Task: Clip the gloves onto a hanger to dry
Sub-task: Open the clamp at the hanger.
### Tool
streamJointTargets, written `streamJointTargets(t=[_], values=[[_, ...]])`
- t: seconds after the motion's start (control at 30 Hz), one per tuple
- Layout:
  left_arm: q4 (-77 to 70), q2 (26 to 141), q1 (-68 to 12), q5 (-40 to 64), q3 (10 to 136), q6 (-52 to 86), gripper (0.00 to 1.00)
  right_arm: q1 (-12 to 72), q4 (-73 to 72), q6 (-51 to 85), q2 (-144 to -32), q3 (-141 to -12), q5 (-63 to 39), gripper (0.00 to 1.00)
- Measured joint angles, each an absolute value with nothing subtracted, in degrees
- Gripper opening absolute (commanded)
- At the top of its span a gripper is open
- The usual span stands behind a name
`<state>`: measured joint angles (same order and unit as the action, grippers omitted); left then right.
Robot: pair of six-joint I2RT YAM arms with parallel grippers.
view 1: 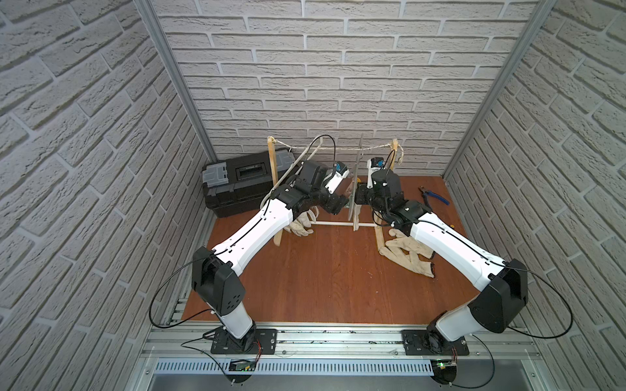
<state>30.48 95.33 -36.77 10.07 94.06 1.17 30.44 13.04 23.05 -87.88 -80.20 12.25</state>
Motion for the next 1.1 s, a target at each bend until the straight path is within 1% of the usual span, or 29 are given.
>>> streamJointTargets(t=[0.23,0.43,0.57,0.77,1.1], values=[[31.8,95.0,-37.1,10.3,93.1,1.7,0.80,30.4,12.8,20.9,-87.9,-80.4,4.1,0.03],[33.3,93.3,-37.6,9.8,91.4,2.2,0.80,30.4,12.9,20.3,-87.9,-80.4,0.1,0.03],[33.9,91.8,-37.6,9.1,91.1,2.2,0.80,30.4,13.1,20.1,-87.9,-80.4,0.7,0.03],[34.3,90.2,-36.7,8.8,91.1,1.5,0.81,30.1,15.0,19.5,-88.2,-81.4,4.3,0.03],[34.3,91.2,-31.7,7.9,93.9,0.1,0.80,28.6,16.0,16.6,-92.3,-85.5,8.8,0.03]])
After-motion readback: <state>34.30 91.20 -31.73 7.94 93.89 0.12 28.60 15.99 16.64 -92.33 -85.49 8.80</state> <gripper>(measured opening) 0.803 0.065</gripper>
